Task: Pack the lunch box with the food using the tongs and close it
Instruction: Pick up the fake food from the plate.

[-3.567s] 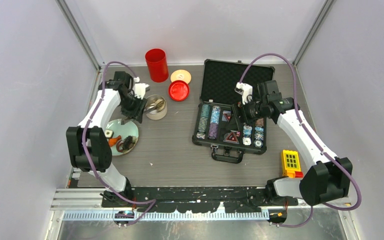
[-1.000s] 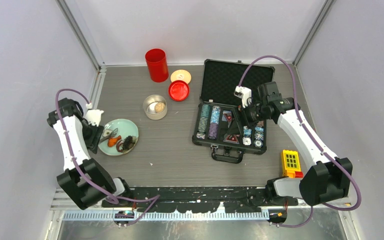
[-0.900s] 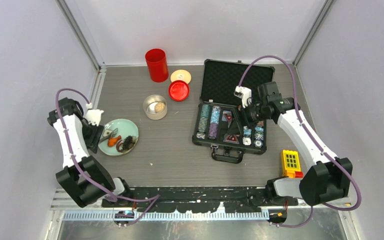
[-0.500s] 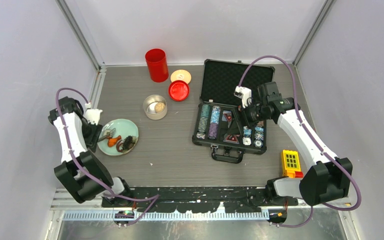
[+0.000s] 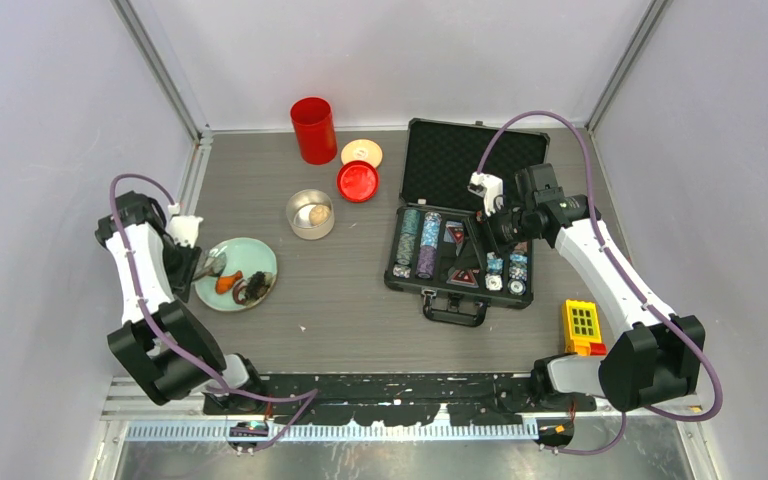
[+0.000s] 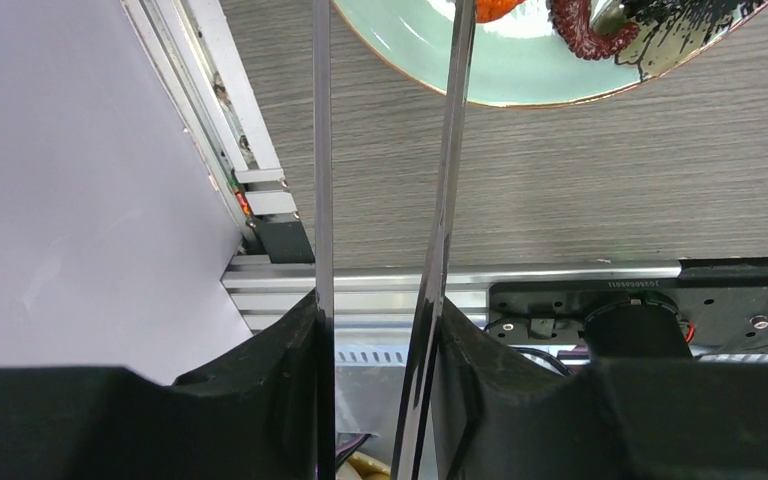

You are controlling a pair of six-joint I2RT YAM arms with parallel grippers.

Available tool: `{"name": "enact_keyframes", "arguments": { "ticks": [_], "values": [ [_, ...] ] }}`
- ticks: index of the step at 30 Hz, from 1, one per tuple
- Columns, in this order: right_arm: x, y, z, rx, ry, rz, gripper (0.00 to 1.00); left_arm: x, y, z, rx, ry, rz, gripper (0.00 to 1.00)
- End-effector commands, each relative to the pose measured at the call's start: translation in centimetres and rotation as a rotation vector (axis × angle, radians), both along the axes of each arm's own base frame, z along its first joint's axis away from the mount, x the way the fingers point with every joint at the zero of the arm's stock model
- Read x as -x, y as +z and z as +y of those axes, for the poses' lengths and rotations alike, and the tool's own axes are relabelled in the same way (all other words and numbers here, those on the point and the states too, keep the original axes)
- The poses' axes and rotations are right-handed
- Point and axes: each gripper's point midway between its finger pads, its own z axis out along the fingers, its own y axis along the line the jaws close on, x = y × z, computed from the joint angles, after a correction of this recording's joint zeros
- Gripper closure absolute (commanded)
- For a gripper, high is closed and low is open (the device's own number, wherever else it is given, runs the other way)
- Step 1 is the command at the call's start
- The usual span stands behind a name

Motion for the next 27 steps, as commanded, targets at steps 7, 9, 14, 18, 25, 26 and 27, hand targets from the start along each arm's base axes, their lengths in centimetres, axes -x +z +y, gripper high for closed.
{"name": "enact_keyframes", "arguments": {
  "ticks": [7,9,14,18,25,26,27],
  "values": [
    [-0.6,1.2,0.0,-0.009,0.008,-0.047,0.13,-2.2,3.5,-2.0,0.051,-0.014,-0.120,0.64],
    [-0.5,1.1,0.0,-0.007,0.007,-0.046,0.13,-2.7,4.0,-2.7,0.064,-0.024,-0.139,0.64],
    [-0.6,1.1,-0.1,-0.003,0.003,-0.048,0.13,-4.6,6.1,-6.2,0.121,-0.111,-0.192,0.64],
    [-0.5,0.9,-0.2,0.003,0.002,-0.047,0.13,-6.7,8.1,-9.0,0.125,-0.199,-0.225,0.63],
    [-0.4,0.5,-0.4,0.016,-0.003,-0.042,0.13,-10.3,8.3,-13.5,0.129,-0.326,-0.222,0.64],
    [-0.3,0.5,-0.4,0.018,-0.003,-0.042,0.13,-10.7,8.2,-14.0,0.128,-0.338,-0.219,0.64],
    [-0.3,0.3,-0.5,0.021,-0.004,-0.040,0.13,-11.2,8.0,-14.2,0.126,-0.342,-0.218,0.64]
  ]
}}
